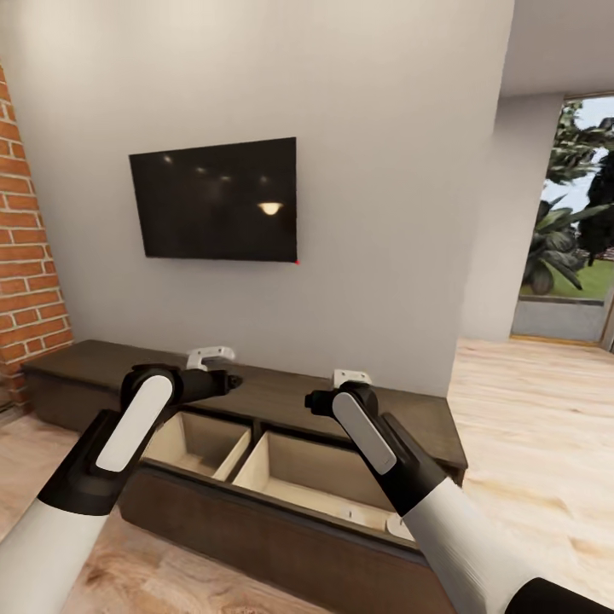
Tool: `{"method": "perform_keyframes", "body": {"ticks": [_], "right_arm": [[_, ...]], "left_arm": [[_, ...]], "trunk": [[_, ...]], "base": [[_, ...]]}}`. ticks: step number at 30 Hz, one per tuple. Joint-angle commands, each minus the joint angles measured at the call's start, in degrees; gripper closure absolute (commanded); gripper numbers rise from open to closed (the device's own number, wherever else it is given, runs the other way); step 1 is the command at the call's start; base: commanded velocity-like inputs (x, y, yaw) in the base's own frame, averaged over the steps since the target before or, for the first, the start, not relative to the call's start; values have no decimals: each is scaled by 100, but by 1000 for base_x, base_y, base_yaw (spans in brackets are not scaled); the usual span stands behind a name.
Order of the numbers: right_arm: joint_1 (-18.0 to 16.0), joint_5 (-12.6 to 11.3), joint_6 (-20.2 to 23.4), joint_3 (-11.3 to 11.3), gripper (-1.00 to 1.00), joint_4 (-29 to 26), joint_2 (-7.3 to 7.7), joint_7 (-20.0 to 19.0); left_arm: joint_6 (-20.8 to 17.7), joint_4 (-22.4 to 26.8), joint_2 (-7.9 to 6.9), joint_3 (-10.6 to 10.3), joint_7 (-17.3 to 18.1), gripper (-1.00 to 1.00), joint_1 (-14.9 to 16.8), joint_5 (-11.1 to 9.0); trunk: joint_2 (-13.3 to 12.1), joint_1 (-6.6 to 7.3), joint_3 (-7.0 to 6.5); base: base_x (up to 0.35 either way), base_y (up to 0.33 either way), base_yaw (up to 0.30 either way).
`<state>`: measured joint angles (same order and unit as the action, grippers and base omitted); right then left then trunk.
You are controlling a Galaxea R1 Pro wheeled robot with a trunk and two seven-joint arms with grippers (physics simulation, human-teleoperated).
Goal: Place each of the two pumpkins and all three candles from the living room inside a cabinet in the living room (use any cabinet), then make sure every cabinet is closed, and position the cauldron so it is next to a table in the living room.
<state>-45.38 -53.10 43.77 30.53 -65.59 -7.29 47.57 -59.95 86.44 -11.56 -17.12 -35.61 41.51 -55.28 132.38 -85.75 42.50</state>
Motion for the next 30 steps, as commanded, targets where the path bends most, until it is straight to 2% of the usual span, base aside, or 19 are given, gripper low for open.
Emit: {"method": "perform_keyframes", "body": {"ticks": [1, 30], "right_arm": [[-6, -52, 8, 9, -100, -6, 1, 59], [-6, -51, 8, 14, -100, 3, -1, 59]], "left_arm": [[-5, 4, -4, -11, -60, -100, 6, -53], [-5, 4, -4, -11, -57, -100, 6, -62]], "trunk": [[3, 1, 7], [3, 1, 7]], "base": [[0, 0, 290], [0, 0, 290]]}}
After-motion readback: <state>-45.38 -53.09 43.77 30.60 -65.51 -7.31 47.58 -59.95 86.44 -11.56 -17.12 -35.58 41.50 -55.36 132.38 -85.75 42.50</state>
